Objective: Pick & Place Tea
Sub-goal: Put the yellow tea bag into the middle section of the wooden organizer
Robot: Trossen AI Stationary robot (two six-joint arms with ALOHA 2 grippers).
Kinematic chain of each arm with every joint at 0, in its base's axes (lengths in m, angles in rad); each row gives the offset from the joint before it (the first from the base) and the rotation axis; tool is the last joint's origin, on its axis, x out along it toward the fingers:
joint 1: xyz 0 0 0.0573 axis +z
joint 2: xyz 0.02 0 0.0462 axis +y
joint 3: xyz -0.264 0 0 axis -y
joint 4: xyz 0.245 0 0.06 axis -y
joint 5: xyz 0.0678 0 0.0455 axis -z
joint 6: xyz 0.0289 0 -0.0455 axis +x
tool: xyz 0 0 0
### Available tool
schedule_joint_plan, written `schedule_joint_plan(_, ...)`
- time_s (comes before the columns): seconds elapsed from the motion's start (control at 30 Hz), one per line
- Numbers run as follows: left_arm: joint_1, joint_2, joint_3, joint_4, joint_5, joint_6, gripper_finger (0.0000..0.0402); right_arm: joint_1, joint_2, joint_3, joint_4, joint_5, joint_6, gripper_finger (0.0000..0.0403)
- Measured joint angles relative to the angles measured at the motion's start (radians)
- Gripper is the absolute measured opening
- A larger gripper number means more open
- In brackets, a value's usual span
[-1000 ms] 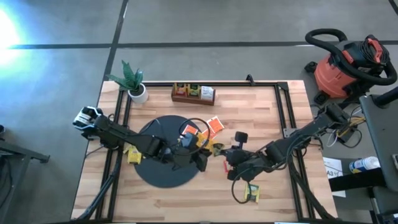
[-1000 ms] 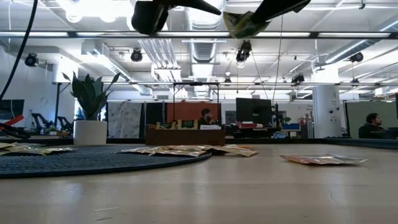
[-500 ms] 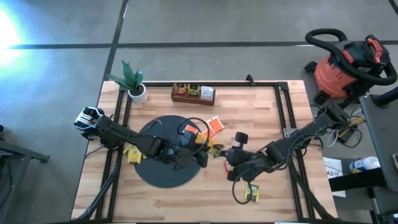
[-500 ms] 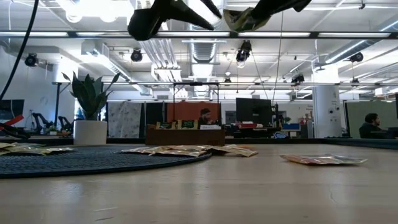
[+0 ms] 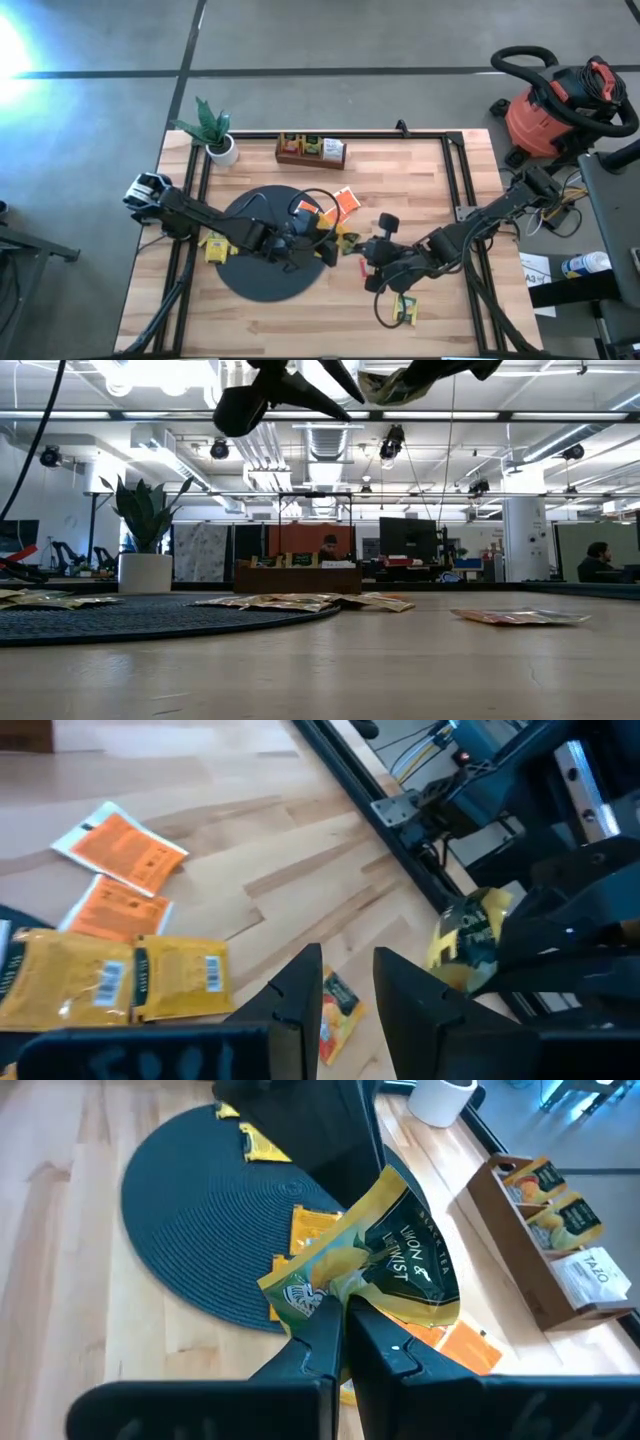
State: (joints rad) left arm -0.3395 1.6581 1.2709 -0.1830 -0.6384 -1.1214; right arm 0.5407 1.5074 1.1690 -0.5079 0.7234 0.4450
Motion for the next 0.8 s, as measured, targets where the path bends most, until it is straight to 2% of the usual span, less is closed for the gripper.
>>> schedule_joint_plan(0.23, 0.004, 0.027, 0.0, 0.084, 0.026, 0.082, 0.0088, 0.0, 0.0, 0.0, 0.022, -0.018, 0.0, 0.0012)
schedule_joint_plan(0.33, 0.004, 0.012, 0.0, 0.031, 0.015, 0.103, 0.0088, 0.0, -0.002, 0.0, -0.007, -0.017, 0.002, 0.0012)
schedule_joint_plan(0.47, 0.002, -0.028, 0.0, -0.069, -0.01, 0.076, 0.0088, 0.0, -0.015, 0.0, -0.073, -0.002, 0.08, 0.0012)
schedule_joint_plan(0.57, -0.002, -0.043, 0.0, -0.065, -0.017, 0.073, 0.0088, 0.0, -0.02, 0.0, -0.08, 0.01, 0.102, 0.0012)
schedule_joint_plan(0.8, 0.003, -0.019, 0.0, 0.07, 0.086, 0.104, 0.0088, 0.0, -0.021, 0.0, -0.004, 0.01, 0.08, 0.0012)
